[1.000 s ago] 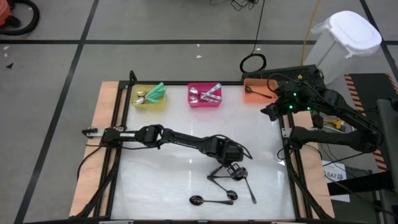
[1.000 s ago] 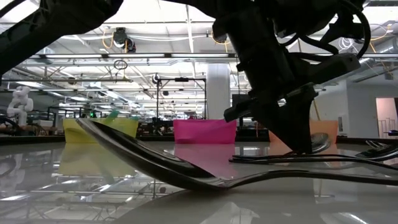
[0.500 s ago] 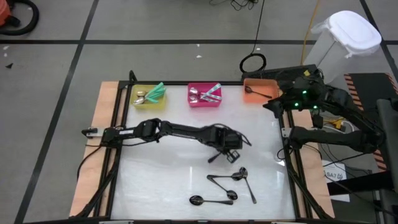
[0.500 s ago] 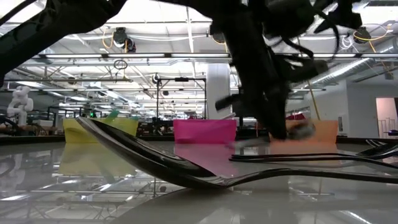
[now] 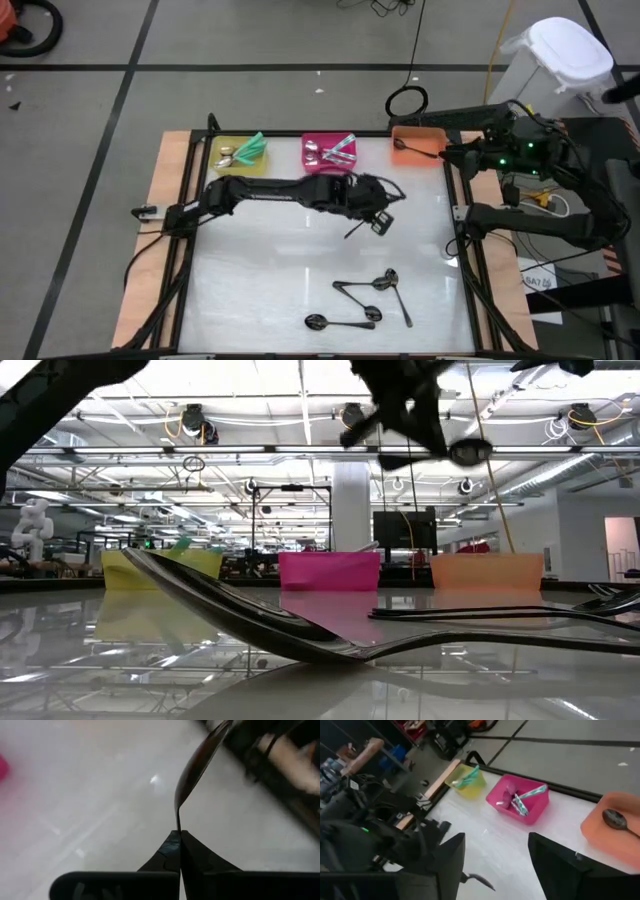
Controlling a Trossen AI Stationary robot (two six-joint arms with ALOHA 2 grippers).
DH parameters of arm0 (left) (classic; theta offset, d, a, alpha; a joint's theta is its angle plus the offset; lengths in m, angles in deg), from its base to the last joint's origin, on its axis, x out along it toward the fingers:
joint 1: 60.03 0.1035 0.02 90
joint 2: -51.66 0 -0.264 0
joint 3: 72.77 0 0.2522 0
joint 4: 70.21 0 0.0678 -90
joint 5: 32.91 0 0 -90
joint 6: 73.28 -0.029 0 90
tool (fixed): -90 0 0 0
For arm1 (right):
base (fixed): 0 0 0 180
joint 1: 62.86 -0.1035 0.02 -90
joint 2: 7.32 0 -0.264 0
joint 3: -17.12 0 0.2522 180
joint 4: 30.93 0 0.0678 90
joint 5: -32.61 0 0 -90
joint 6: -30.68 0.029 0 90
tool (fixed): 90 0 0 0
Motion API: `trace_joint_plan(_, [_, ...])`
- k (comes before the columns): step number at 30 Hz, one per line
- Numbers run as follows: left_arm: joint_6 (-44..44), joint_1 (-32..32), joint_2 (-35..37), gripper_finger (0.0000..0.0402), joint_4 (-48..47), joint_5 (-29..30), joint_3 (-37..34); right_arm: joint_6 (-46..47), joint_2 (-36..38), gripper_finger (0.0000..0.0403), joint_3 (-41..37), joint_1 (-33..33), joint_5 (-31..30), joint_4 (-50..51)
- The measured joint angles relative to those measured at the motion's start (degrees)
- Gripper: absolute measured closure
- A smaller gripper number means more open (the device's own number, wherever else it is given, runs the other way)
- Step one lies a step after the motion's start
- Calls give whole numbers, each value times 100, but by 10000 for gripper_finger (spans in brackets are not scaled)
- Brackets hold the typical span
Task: Sort silverware by color (type)
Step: Put the black spoon into the orange bin
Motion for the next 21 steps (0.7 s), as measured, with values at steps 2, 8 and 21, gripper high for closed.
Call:
trace_joint_plan(2, [125, 46, 186, 400, 153, 114, -2, 53, 60, 190, -1, 0, -96, -26])
trace_joint_plan(8, [194, 316, 651, 400, 1033, 199, 9, 353, 152, 190, -2, 0, -115, -329])
trace_joint_plan(21, [261, 735, 1049, 401, 3797, 152, 2, 679, 134, 190, -7, 0, 92, -1006])
